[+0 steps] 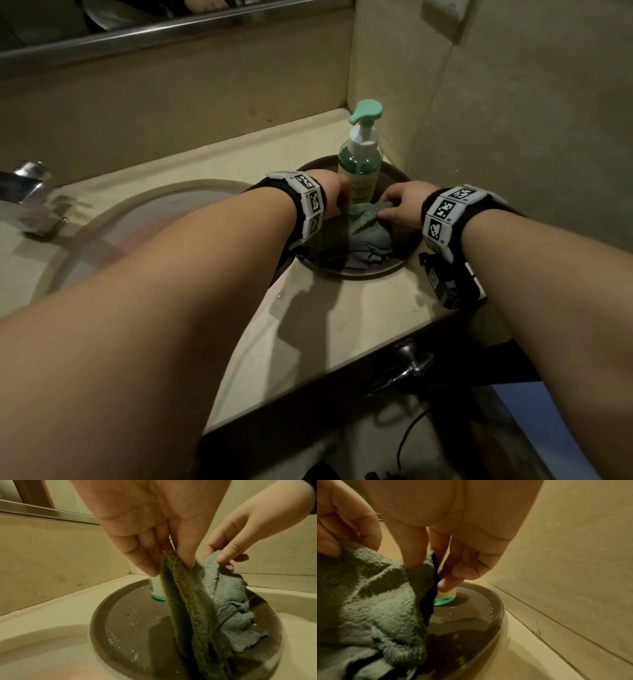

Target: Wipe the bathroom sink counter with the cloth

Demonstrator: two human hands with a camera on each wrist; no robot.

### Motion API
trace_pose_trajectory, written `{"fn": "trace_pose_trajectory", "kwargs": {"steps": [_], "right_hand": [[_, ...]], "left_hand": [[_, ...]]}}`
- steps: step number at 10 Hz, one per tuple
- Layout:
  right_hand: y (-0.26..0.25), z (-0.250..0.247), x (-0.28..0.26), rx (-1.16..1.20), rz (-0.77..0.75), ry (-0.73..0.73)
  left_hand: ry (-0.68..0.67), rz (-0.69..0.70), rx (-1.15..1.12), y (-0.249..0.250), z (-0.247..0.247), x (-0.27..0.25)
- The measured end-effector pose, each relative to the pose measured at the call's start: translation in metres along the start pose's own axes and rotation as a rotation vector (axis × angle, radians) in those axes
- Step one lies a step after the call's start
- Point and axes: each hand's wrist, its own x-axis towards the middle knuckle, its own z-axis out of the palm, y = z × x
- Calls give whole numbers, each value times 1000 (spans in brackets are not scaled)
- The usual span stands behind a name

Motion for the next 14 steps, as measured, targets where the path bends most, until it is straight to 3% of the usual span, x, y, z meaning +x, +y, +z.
{"fn": "trace_pose_trajectory", "kwargs": {"steps": [4, 6, 8, 9, 11, 12, 14], "right_hand": [[-4, 3, 2, -13, -28, -7], [-6, 3, 4, -23, -44, 45], [-4, 3, 9, -17, -38, 95], [-6, 7, 13, -60, -18, 60], [-15, 26, 22, -301, -19, -154], [-17, 41, 30, -411, -23, -190], [-35, 38, 24, -191, 11, -101]], "left_hand": [[-31, 22, -10, -3, 7, -7], [57, 19, -43, -4, 1, -7], [56, 3, -21, -2, -1, -4], [3, -2, 34, -4, -1, -1], [-294, -32, 292, -6, 32, 7], [-359, -1, 314, -12, 45, 6], [-212, -58, 188, -29, 41, -13]]}}
